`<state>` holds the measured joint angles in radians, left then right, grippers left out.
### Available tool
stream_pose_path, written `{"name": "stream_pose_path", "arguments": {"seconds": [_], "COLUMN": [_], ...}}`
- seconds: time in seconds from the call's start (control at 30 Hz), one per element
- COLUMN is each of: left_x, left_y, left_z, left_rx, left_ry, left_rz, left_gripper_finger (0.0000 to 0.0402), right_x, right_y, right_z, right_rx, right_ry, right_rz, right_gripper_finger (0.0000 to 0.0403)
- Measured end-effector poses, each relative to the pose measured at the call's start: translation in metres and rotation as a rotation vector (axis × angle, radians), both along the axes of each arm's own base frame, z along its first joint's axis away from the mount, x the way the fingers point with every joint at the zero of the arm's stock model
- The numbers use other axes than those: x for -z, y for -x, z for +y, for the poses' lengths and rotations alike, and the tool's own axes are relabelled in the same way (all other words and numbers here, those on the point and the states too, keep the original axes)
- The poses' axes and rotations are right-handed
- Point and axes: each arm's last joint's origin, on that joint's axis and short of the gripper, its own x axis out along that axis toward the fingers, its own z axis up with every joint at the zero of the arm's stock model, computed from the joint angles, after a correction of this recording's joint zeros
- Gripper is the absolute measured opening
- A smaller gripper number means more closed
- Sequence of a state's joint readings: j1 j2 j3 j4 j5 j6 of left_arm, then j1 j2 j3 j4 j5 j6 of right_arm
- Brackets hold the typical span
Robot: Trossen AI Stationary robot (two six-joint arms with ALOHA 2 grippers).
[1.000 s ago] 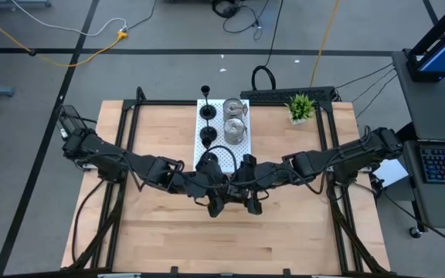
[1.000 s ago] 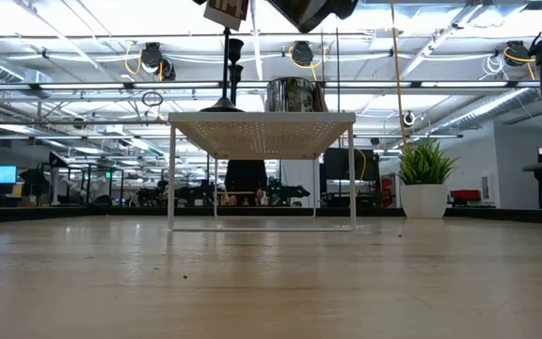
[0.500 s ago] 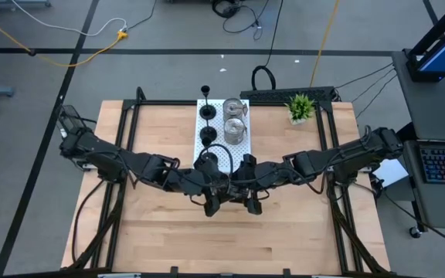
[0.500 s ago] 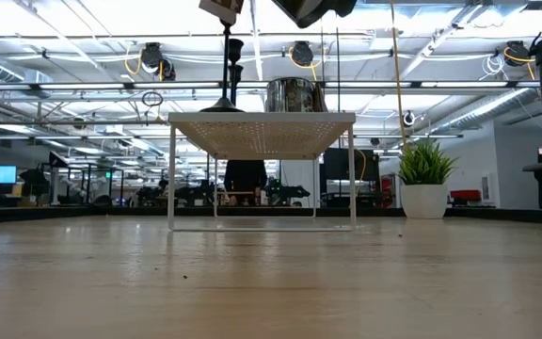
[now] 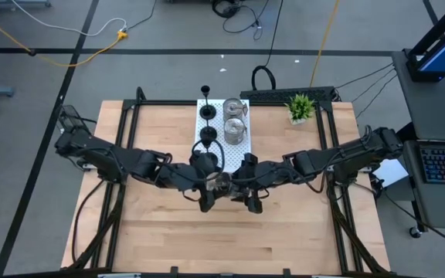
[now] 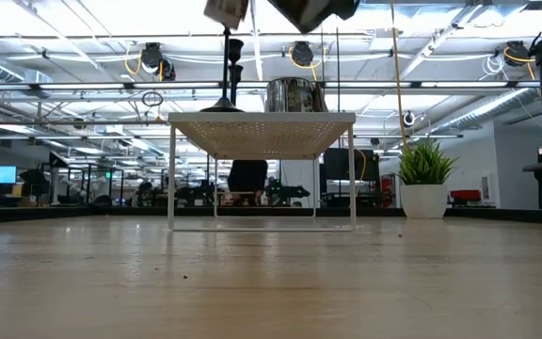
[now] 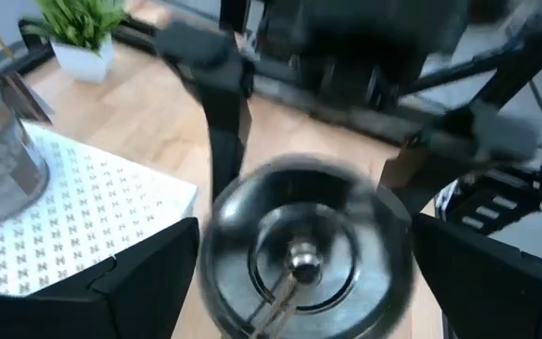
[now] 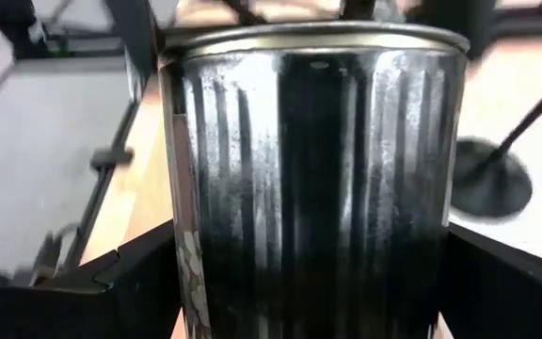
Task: Pick & Place candle stick holders
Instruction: Put the silver scented candle on the shelf aligned with the other silver scented candle
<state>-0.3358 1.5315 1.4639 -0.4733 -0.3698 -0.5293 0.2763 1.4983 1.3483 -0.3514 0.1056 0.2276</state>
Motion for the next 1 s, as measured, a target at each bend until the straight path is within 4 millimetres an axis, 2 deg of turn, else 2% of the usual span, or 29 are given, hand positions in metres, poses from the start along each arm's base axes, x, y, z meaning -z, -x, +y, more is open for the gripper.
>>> {"name": "stream_pose_path", "arguments": {"seconds": [0.17, 0.5, 0.67, 0.8, 1.0], "left_x": [-0.005, -0.019, -0.030, -0.038, -0.046], "left_y": [0.003, 0.014, 0.024, 0.037, 0.072], "left_z": [0.002, 0.004, 0.005, 0.005, 0.002], "left_rx": [-0.003, -0.010, 0.002, 0.027, -0.010], "left_ry": [-0.001, -0.020, 0.002, 0.014, 0.008], "left_rz": [-0.015, -0.068, -0.103, -0.109, -0.049], "left_gripper_finger": [0.0389, 0.0385, 0.0386, 0.0380, 0.0378], "right_x": [0.004, 0.000, -0.004, -0.009, -0.012], "right_y": [0.001, 0.002, 0.004, 0.003, 0.002], "right_z": [0.001, 0.000, -0.003, -0.005, -0.008], "right_rx": [-0.006, 0.009, 0.074, 0.125, 0.210], "right_ry": [0.003, -0.004, 0.037, 0.071, 0.136], "right_rz": [0.033, 0.015, -0.014, -0.066, -0.109], "right_gripper_finger": [0.0354, 0.0354, 0.0354, 0.0354, 0.0355]}}
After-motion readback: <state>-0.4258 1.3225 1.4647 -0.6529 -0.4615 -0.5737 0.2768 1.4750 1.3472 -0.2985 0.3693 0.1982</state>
